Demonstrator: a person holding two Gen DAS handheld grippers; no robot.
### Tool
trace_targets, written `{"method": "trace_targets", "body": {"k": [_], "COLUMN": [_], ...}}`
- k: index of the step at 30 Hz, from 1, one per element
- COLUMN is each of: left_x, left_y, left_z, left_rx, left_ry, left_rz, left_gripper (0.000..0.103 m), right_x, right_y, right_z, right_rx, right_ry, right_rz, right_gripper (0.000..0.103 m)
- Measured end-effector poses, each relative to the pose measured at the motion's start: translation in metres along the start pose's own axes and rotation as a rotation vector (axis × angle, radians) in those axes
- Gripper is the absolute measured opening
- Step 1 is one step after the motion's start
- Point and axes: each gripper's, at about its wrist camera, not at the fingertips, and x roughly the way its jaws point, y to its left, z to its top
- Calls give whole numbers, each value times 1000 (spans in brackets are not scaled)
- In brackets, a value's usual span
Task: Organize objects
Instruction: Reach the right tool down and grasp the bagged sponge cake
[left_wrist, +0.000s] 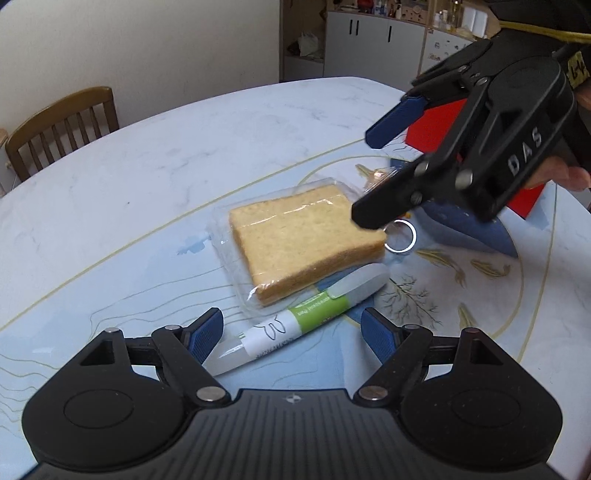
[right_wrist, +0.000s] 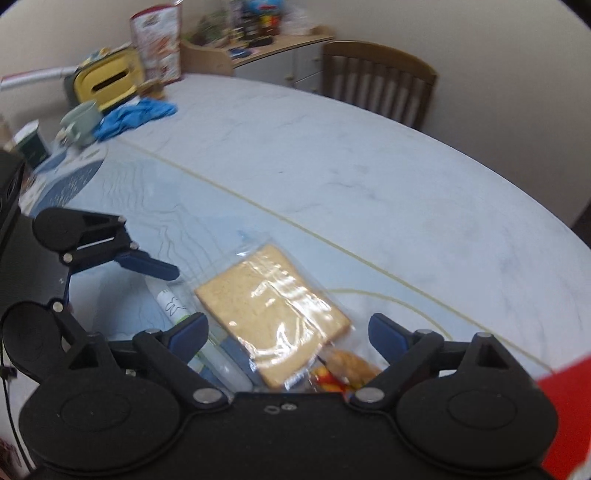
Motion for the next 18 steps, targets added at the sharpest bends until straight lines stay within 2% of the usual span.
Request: {"method": "trace_targets", "body": {"k": [12,18], "left_x": [13,17], "left_y": [8,2], "left_z": [-2,-1], "left_rx": [-3,47], "left_ry": [-11,-21], "left_rz": [-15,-8], "left_gripper": [81,81], "right_x": [42,52], "right_y": [13,11], "right_z": [18,21], "right_rx": [-202,-227], "right_ry": [107,128], "right_rz": [86,110], "right_gripper": [97,97]}}
